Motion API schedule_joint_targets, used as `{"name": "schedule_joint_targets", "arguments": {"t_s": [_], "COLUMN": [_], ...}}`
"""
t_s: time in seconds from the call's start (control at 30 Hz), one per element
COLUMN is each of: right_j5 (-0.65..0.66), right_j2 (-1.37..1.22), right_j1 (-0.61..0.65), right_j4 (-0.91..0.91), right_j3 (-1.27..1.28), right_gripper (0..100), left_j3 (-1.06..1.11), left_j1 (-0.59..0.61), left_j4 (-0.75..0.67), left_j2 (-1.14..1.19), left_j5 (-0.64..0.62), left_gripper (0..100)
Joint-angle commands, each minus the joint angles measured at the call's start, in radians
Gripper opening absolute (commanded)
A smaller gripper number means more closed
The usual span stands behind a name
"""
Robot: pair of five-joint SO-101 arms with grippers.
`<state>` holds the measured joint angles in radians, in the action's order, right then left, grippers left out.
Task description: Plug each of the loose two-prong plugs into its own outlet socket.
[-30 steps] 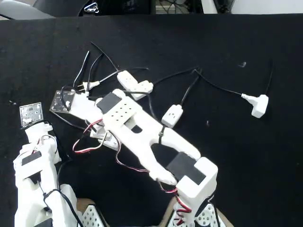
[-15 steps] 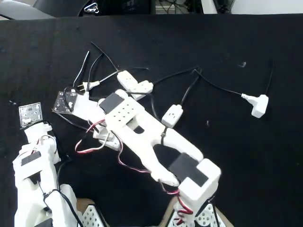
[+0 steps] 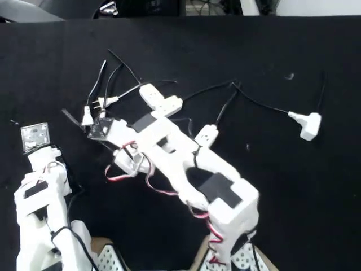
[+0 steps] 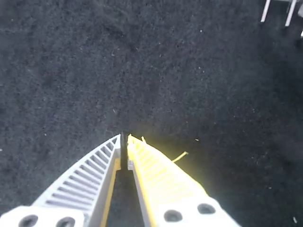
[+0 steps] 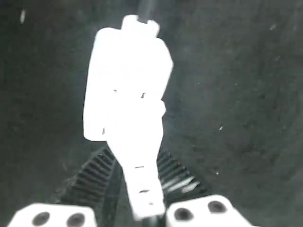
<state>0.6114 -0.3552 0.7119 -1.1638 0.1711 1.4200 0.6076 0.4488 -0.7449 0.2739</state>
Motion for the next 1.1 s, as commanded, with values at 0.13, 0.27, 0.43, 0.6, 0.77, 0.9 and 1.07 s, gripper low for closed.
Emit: {"name": "schedule_joint_targets", "arguments": {"t_s": [0.13,0.27,0.43,0.6,0.77,0.9,1.07], "right_j5": [-0.037,-0.106,-0.137,-0.293,-0.318,-0.319,-0.319], "right_j2": [0.038,0.068,0.077,0.065,0.028,0.008,0.007], "right_j1": [0.006,0.028,0.061,0.057,0.061,0.064,0.100], "right_j4": [-0.206,-0.222,-0.213,-0.204,-0.167,-0.164,-0.222], "right_j3": [-0.234,-0.239,-0.272,-0.341,-0.341,-0.355,-0.409], "right_gripper": [2.1,16.2,15.5,14.1,13.8,13.8,13.8], "left_j3": [-0.004,-0.004,-0.004,-0.004,-0.004,-0.004,-0.004], "left_j1": [0.008,0.008,0.008,0.008,0.008,0.008,0.008], "left_j4": [-0.012,-0.012,-0.012,-0.012,-0.012,-0.012,-0.012], "left_j2": [-0.012,-0.012,-0.012,-0.012,-0.012,-0.012,-0.012], "left_j5": [-0.011,-0.009,-0.009,-0.009,-0.011,-0.011,-0.011], "left_gripper": [3,3,3,3,3,3,3]}}
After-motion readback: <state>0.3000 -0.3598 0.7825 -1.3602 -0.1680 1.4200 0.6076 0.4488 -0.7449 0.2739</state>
